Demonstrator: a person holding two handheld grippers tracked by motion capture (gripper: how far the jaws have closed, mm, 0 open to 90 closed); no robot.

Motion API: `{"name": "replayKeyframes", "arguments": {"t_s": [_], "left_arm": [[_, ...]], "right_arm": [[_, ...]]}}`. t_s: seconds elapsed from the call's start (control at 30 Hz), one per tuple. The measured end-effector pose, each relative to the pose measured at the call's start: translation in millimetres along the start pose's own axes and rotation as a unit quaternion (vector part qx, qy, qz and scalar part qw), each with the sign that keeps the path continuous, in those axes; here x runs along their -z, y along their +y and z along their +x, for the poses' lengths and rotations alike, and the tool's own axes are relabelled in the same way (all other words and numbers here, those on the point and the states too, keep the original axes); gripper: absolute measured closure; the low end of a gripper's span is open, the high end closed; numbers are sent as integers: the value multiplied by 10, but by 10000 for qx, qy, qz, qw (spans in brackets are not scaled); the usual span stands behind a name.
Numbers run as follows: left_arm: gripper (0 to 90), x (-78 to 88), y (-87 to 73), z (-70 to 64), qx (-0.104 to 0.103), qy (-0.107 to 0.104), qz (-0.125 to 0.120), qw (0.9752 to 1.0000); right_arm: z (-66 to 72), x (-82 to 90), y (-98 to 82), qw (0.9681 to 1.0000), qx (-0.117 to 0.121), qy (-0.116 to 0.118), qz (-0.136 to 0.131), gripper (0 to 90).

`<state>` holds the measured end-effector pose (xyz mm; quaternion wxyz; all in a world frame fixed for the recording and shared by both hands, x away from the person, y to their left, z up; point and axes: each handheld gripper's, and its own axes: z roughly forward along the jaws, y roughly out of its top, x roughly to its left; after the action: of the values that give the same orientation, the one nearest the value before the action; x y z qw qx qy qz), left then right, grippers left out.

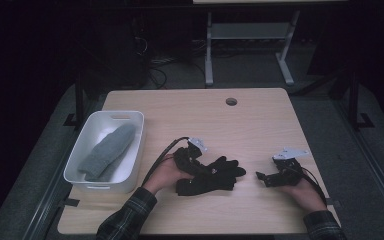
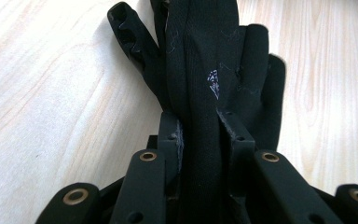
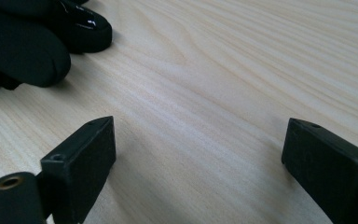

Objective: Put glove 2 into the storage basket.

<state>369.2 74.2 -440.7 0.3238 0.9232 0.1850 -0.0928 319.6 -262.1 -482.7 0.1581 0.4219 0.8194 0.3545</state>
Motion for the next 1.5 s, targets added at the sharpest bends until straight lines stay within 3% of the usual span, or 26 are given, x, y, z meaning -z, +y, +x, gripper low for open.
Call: {"name": "replayKeyframes", "arguments": {"t_s": [0.23,0.37,0.57,0.9,1.1,1.5], "left_arm": [[729,218,57,-59,202,208,-280,9992],[728,391,72,-85,399,300,-464,9977],[727,727,116,-126,492,573,-739,9944],[727,1242,-23,-43,879,963,-1098,9854],[727,1495,-135,31,1035,1217,-1133,9806],[728,2058,-402,118,1393,1655,-1388,9664]], "right_arm": [[2,-1,-1,10000,-13,-2,-11,94],[6,1,-2,10000,-32,-10,-5,93],[6,1,-2,10000,-24,-17,-5,92],[10,1,-3,10000,-39,-30,-5,92],[10,1,-3,10000,-40,-30,-4,92],[11,1,-2,10000,-44,-35,-4,92]]}}
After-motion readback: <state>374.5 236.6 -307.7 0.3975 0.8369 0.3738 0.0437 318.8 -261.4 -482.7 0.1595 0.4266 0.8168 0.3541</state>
